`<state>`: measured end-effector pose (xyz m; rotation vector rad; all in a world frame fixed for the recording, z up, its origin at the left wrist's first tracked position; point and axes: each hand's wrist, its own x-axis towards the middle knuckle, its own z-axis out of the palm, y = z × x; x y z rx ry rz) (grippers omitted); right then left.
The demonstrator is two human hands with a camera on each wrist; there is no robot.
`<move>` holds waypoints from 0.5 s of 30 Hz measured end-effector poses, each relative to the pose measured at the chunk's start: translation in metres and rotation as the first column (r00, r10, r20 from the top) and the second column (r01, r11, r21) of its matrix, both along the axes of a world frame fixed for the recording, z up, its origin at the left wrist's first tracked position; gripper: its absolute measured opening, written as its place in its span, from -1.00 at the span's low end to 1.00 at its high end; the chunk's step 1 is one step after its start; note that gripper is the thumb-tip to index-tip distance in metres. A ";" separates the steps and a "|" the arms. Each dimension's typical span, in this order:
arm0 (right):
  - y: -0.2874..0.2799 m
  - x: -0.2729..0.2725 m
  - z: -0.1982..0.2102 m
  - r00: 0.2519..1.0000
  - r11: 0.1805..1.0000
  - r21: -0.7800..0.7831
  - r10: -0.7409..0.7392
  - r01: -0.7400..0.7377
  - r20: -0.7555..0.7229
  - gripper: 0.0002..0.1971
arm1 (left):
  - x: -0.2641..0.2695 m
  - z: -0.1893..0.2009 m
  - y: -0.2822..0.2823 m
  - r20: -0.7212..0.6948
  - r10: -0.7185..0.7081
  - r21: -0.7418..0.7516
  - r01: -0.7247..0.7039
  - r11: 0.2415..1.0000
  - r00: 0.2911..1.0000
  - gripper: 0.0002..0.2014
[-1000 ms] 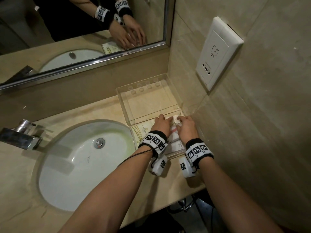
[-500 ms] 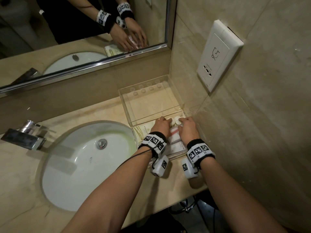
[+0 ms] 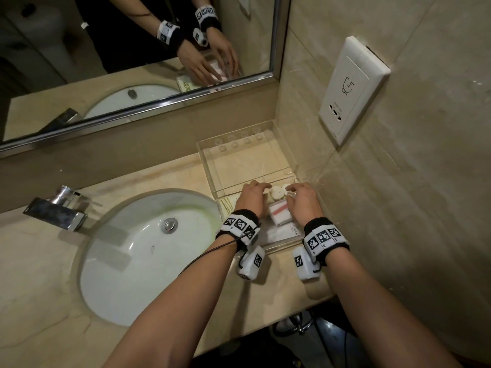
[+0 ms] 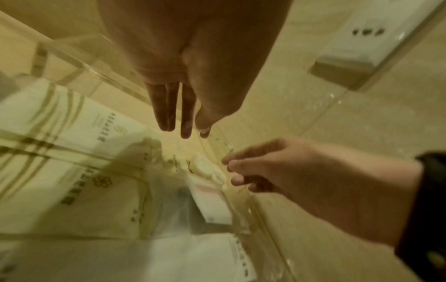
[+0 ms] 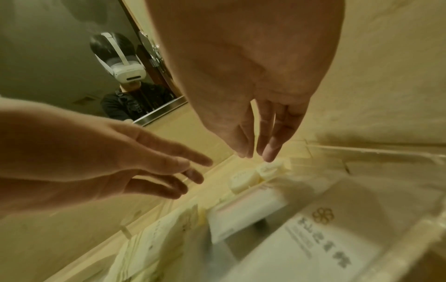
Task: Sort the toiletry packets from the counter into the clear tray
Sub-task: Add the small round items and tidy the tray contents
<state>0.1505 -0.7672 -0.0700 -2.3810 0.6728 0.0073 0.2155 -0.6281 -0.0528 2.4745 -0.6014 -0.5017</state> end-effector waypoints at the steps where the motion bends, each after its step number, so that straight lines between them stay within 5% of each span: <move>1: 0.000 0.000 0.001 1.000 1.000 0.026 0.002 -0.003 0.024 -0.78 | 0.001 0.004 0.007 0.008 0.038 -0.038 -0.038 0.999 0.999 -0.69; 10: 0.012 -0.012 0.010 0.997 0.980 0.195 0.013 -0.028 0.077 -0.87 | -0.001 0.019 0.087 -0.056 0.265 -0.162 -0.271 0.949 0.963 -0.81; 12: 0.018 -0.014 0.008 0.997 0.975 0.213 0.041 -0.055 0.066 -0.87 | -0.006 0.013 0.099 0.031 0.193 -0.105 -0.189 0.976 0.981 -0.75; 15: 0.028 -0.017 0.006 0.987 0.983 0.098 0.153 -0.157 0.049 -0.78 | -0.017 0.000 0.105 0.079 -0.055 0.171 0.040 0.984 0.995 -0.61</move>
